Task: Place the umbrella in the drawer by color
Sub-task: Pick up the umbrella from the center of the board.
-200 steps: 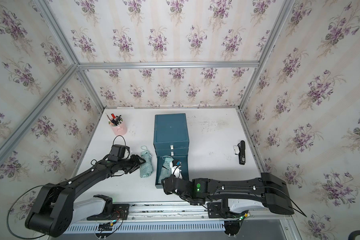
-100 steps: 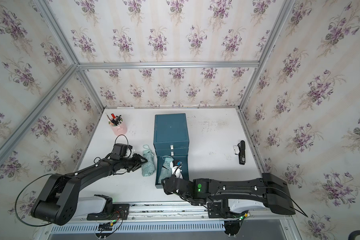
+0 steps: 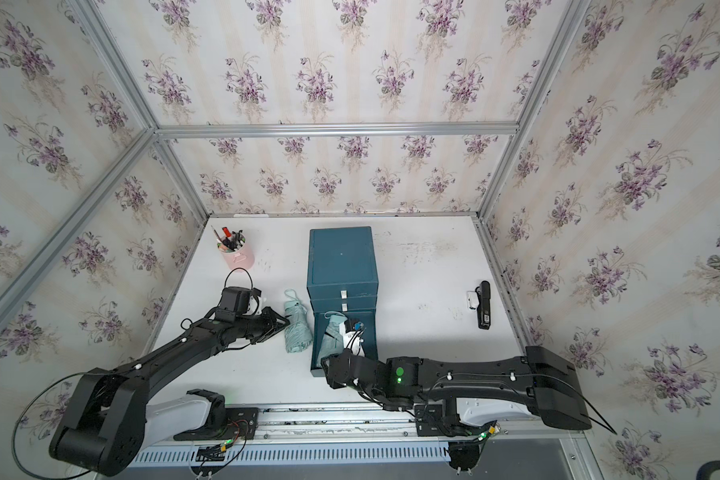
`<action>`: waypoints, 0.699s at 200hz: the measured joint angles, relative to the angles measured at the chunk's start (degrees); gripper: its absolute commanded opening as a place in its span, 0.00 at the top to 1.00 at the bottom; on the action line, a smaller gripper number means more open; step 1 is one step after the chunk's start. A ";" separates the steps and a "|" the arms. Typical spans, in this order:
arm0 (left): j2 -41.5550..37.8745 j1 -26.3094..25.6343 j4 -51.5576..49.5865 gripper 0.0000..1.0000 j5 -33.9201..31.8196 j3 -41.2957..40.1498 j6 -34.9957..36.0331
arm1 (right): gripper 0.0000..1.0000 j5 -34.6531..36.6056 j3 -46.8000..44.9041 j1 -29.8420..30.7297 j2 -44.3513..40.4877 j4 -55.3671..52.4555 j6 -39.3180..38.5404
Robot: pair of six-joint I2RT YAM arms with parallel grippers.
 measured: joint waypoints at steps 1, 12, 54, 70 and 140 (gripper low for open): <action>-0.07 0.00 -0.04 0.79 0.00 0.00 0.00 | 0.54 0.00 0.00 0.00 0.00 0.00 0.00; -0.52 0.00 -0.52 0.79 -0.02 0.11 0.04 | 0.54 0.00 0.02 0.02 -0.09 0.00 0.00; -0.98 -0.02 -1.68 0.64 -0.59 0.28 0.63 | 0.54 0.00 0.66 0.11 -0.70 -0.07 0.00; -0.22 0.00 -1.66 0.62 -0.74 0.35 0.94 | 0.54 0.02 0.68 0.11 -1.05 -0.11 0.00; 7.48 0.00 1.18 0.46 0.13 2.73 1.53 | 0.54 0.02 1.16 0.09 -1.11 -0.46 0.00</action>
